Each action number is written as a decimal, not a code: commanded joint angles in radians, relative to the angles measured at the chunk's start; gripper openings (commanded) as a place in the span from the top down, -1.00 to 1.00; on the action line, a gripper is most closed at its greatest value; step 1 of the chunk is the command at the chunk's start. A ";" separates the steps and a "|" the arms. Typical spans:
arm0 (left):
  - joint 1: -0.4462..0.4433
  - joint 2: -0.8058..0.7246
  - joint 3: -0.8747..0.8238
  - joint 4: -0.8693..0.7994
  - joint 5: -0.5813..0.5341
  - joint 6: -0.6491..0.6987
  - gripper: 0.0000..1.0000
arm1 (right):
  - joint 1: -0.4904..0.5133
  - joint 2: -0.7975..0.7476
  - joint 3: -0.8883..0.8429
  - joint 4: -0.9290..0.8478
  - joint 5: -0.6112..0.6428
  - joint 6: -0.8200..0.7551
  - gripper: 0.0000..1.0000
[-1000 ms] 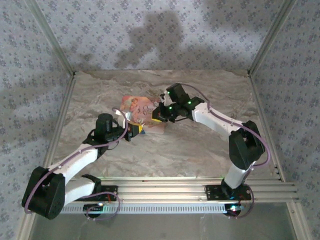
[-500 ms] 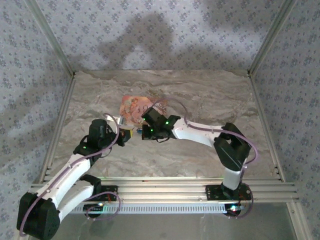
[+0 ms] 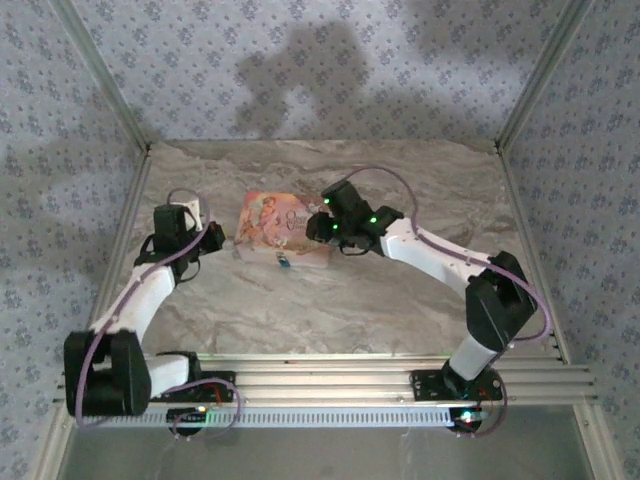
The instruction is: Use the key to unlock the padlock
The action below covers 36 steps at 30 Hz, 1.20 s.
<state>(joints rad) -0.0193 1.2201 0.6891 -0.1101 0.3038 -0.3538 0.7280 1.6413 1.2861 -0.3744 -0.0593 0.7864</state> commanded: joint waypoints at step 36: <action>-0.234 -0.022 -0.049 0.016 0.054 0.001 1.00 | 0.246 0.213 0.028 -0.135 0.509 0.090 -0.08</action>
<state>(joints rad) -0.2512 1.2434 0.6621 -0.0521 0.3477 -0.3420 0.9695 1.8160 1.2671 -0.4911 0.3595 0.7979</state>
